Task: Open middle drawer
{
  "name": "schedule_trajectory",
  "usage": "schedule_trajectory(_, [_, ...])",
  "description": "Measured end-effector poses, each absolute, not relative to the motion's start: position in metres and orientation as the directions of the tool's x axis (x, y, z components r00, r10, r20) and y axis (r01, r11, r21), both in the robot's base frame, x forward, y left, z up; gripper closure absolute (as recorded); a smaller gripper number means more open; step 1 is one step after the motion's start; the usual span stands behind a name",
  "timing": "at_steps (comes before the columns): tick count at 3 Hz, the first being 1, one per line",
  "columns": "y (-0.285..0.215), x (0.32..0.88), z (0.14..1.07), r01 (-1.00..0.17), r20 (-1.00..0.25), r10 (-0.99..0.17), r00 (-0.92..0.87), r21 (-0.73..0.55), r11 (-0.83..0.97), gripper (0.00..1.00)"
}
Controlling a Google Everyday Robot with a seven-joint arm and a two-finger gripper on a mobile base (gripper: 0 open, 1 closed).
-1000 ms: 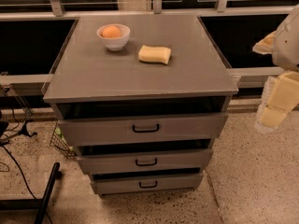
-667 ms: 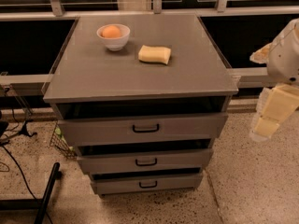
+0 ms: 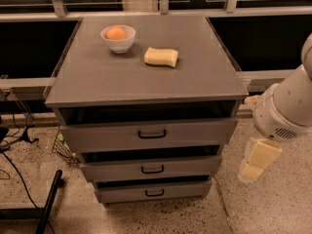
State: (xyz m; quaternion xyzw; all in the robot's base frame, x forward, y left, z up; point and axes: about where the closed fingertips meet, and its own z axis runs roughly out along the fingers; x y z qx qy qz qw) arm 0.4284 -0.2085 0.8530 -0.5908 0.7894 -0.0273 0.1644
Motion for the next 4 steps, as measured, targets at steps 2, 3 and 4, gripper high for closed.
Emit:
schedule_trajectory(2, [-0.205, 0.429, 0.827, -0.927, -0.261, -0.934, -0.244, -0.22, 0.304, 0.0])
schedule_trajectory(3, [-0.201, 0.433, 0.785, -0.922, -0.309, -0.916, -0.255, -0.206, 0.327, 0.0])
schedule_trajectory(4, [-0.195, 0.437, 0.746, -0.913, -0.355, -0.896, -0.267, -0.204, 0.353, 0.0])
